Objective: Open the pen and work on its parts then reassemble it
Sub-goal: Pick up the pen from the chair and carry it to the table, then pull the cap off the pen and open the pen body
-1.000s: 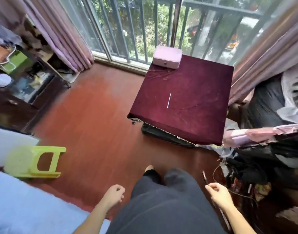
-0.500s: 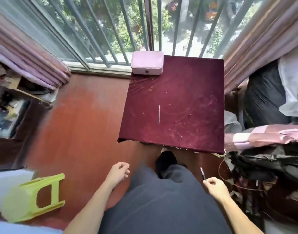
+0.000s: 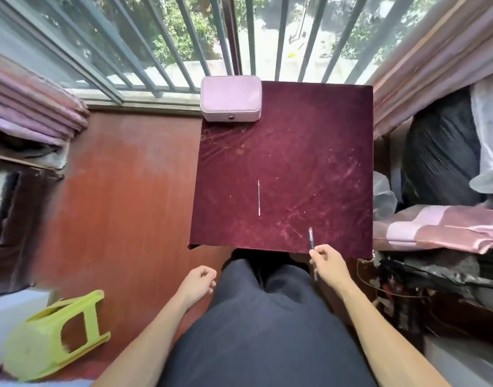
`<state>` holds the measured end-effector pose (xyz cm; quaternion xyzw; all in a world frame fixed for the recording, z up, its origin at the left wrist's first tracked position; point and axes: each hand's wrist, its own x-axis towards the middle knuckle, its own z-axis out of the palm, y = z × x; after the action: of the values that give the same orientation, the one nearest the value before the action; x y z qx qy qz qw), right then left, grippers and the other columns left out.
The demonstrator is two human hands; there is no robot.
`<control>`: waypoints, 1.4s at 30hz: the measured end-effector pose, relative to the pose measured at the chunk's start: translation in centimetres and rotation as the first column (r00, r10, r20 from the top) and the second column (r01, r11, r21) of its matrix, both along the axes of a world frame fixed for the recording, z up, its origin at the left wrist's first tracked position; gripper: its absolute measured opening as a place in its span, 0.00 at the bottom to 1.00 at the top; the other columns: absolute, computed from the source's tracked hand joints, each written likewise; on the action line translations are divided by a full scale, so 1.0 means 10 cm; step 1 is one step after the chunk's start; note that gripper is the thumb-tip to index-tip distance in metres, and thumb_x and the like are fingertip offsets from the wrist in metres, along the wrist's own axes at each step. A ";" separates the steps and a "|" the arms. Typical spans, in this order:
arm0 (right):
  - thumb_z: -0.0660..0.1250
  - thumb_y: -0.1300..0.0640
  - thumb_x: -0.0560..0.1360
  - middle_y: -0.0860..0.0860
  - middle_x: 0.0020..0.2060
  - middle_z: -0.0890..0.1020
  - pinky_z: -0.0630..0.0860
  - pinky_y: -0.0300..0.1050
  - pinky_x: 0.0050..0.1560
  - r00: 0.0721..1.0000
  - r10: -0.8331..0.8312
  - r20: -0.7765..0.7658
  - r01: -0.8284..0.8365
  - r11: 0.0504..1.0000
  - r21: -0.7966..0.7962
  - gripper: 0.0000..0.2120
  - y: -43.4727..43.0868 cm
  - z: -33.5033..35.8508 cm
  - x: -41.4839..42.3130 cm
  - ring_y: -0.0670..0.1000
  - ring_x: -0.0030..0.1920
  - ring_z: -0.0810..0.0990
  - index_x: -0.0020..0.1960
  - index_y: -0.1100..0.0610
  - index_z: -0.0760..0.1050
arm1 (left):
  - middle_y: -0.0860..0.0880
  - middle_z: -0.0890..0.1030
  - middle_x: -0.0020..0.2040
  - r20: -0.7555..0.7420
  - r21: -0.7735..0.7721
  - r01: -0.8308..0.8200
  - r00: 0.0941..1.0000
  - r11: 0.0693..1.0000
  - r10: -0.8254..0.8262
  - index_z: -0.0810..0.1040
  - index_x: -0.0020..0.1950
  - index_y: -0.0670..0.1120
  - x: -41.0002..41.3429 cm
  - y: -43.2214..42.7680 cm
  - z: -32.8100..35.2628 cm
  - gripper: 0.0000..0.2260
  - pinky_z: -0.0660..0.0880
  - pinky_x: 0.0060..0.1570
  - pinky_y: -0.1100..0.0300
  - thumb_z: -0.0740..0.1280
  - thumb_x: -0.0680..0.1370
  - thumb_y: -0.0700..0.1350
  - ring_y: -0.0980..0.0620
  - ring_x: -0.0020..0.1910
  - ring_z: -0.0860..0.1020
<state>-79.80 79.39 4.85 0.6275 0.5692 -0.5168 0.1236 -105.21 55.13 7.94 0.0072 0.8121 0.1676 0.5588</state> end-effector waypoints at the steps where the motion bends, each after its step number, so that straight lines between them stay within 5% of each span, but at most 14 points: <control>1: 0.68 0.58 0.83 0.53 0.39 0.86 0.81 0.58 0.55 1.000 -0.008 0.007 0.009 1.000 -0.013 0.04 -0.03 -0.04 -0.01 0.55 0.39 0.81 0.50 0.55 0.79 | 0.48 0.83 0.42 -0.001 0.026 0.013 1.000 1.000 -0.013 0.80 0.51 0.44 -0.05 0.12 -0.05 0.07 0.71 0.33 0.63 0.62 0.82 0.44 0.53 0.33 0.78; 17: 0.72 0.51 0.81 0.52 0.44 0.86 0.84 0.58 0.53 0.975 -0.105 -0.196 0.115 0.993 0.040 0.05 0.16 -1.05 -1.04 0.54 0.46 0.86 0.47 0.47 0.79 | 0.52 0.84 0.45 0.123 0.348 -0.074 0.992 0.935 0.032 0.82 0.51 0.52 0.12 1.72 -1.25 0.07 0.73 0.37 0.71 0.65 0.81 0.50 0.62 0.35 0.80; 21: 0.74 0.52 0.80 0.42 0.38 0.87 0.82 0.44 0.44 0.951 -0.142 -0.275 0.163 0.985 0.056 0.04 0.20 -1.30 -1.12 0.42 0.40 0.84 0.46 0.48 0.81 | 0.56 0.85 0.49 0.072 0.458 -0.092 0.995 0.884 0.067 0.83 0.57 0.51 0.14 2.06 -1.51 0.08 0.75 0.47 0.72 0.67 0.81 0.49 0.65 0.45 0.82; 24: 0.76 0.55 0.79 0.40 0.38 0.87 0.79 0.39 0.43 0.938 -0.134 -0.321 0.152 0.988 0.031 0.04 0.24 -1.41 -1.10 0.40 0.39 0.84 0.46 0.48 0.83 | 0.55 0.86 0.46 -0.018 0.480 -0.058 0.997 0.875 0.076 0.84 0.56 0.48 0.16 2.16 -1.72 0.09 0.75 0.44 0.75 0.69 0.80 0.50 0.66 0.43 0.82; 28: 0.74 0.61 0.79 0.47 0.44 0.89 0.81 0.36 0.43 0.927 -0.081 -0.365 0.076 0.997 -0.030 0.08 0.39 -1.42 -1.02 0.42 0.41 0.86 0.53 0.48 0.85 | 0.53 0.85 0.41 -0.063 0.503 -0.049 0.994 0.863 0.093 0.79 0.50 0.55 0.15 2.14 -1.83 0.02 0.80 0.43 0.65 0.67 0.80 0.51 0.59 0.39 0.85; 33: 0.69 0.49 0.83 0.43 0.41 0.88 0.78 0.33 0.39 0.885 -0.203 -0.418 0.216 0.976 -0.016 0.07 0.56 -1.34 -1.07 0.39 0.36 0.81 0.54 0.42 0.87 | 0.50 0.82 0.40 -0.098 0.556 0.034 0.995 0.830 0.025 0.78 0.52 0.58 0.08 2.08 -1.74 0.03 0.78 0.36 0.62 0.66 0.80 0.54 0.58 0.33 0.79; 37: 0.71 0.51 0.83 0.40 0.31 0.81 0.76 0.33 0.38 0.857 -0.217 -0.468 0.222 0.974 -0.047 0.08 0.56 -1.33 -1.20 0.39 0.32 0.75 0.51 0.47 0.89 | 0.52 0.83 0.38 -0.041 0.579 0.017 0.999 0.815 0.008 0.81 0.54 0.51 0.15 2.09 -1.63 0.08 0.78 0.41 0.64 0.65 0.82 0.51 0.60 0.37 0.81; 42: 0.69 0.51 0.85 0.48 0.45 0.84 0.76 0.38 0.41 0.838 -0.258 -0.480 0.238 0.966 -0.103 0.08 0.53 -1.40 -1.20 0.44 0.37 0.75 0.54 0.48 0.88 | 0.64 0.79 0.29 0.015 0.618 -0.034 0.999 0.786 0.031 0.81 0.53 0.41 0.19 2.12 -1.61 0.10 0.70 0.34 0.76 0.61 0.85 0.44 0.69 0.28 0.76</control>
<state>-91.78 84.70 -9.12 0.5417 0.4857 -0.6813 -0.0803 -103.29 76.29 -8.13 0.1751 0.7116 0.4336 0.5244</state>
